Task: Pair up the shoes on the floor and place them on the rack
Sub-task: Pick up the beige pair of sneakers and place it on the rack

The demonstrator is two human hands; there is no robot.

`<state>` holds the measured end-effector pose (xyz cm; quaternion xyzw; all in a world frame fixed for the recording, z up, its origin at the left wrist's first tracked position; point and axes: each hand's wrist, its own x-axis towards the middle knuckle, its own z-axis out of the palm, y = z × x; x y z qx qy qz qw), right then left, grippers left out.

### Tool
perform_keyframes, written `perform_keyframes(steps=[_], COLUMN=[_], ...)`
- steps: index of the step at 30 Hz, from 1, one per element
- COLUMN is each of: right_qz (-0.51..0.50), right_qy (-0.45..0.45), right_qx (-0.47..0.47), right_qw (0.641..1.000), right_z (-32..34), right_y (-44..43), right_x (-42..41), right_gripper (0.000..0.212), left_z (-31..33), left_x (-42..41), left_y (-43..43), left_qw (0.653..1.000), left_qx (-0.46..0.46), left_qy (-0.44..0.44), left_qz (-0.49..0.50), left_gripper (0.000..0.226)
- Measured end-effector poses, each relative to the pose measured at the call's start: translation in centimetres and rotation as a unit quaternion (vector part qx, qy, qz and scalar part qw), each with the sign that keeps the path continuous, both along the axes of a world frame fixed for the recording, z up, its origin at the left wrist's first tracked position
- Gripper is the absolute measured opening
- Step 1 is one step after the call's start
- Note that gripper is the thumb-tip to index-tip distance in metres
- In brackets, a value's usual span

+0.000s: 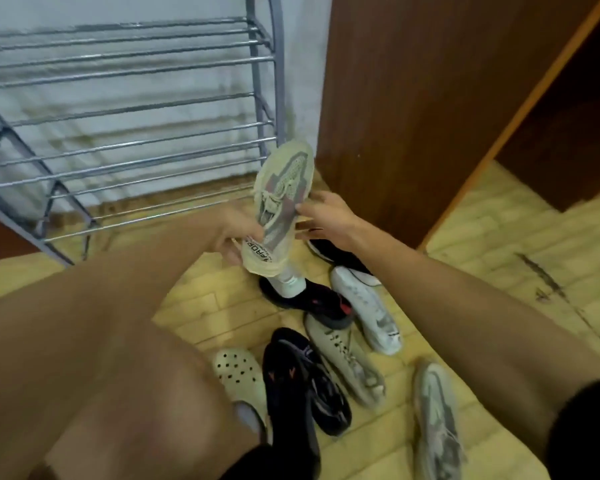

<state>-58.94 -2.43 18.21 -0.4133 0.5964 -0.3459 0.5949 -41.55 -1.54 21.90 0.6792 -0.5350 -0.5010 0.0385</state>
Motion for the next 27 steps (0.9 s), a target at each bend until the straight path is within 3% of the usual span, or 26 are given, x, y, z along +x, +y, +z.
perform_keyframes(steps=[5,9,12,14,18,20,22,25,27], right_qz=[-0.020,-0.031,-0.039,-0.043,-0.029,-0.091,-0.141,-0.132,-0.168], right_qy=[0.047,0.031,0.131,0.239,0.416,0.449,0.418,0.281,0.243], right_qx=[0.039,0.092,0.144,0.179,0.254,0.303,0.375,0.441,0.433], right_qw=[0.998,0.995,0.980,0.953,0.872,0.835,0.816,0.842,0.851], right_z=[-4.1,-9.4,-14.0,-17.0,-20.7,-21.3,-22.0,-23.5,-24.5], right_y=[2.9,6.0,9.6,12.6,20.2,24.0,27.7,32.0,33.6], right_x=[-4.5,-6.4,-8.7,-11.2,-15.5,-16.6,-17.5,-17.8,-17.3], right_gripper=[0.055,0.045,0.039,0.037,0.048,0.059,0.071,0.074,0.067], left_z=[-6.7,-12.4,-14.2,-14.6,-14.2,-14.0,-14.2,-14.5,-14.5], left_x=[-4.5,-5.0,-4.7,-4.2,-4.8,-6.3,-7.9,-9.5,-9.8], left_y=[2.4,5.7,7.4,7.2,7.3,8.3,9.7,11.6,12.2], left_qw=[0.992,0.976,0.979,0.987,0.990,0.988,0.983,0.977,0.975], left_qx=[0.105,0.160,0.164,0.145,0.127,0.125,0.135,0.138,0.136], left_qy=[0.068,0.121,0.097,0.067,0.025,0.025,0.033,0.046,0.042], left_qz=[0.024,0.087,0.071,0.025,-0.064,-0.092,-0.120,-0.156,-0.172], left_gripper=[0.049,0.032,0.016,0.021,0.066,0.066,0.063,0.051,0.049])
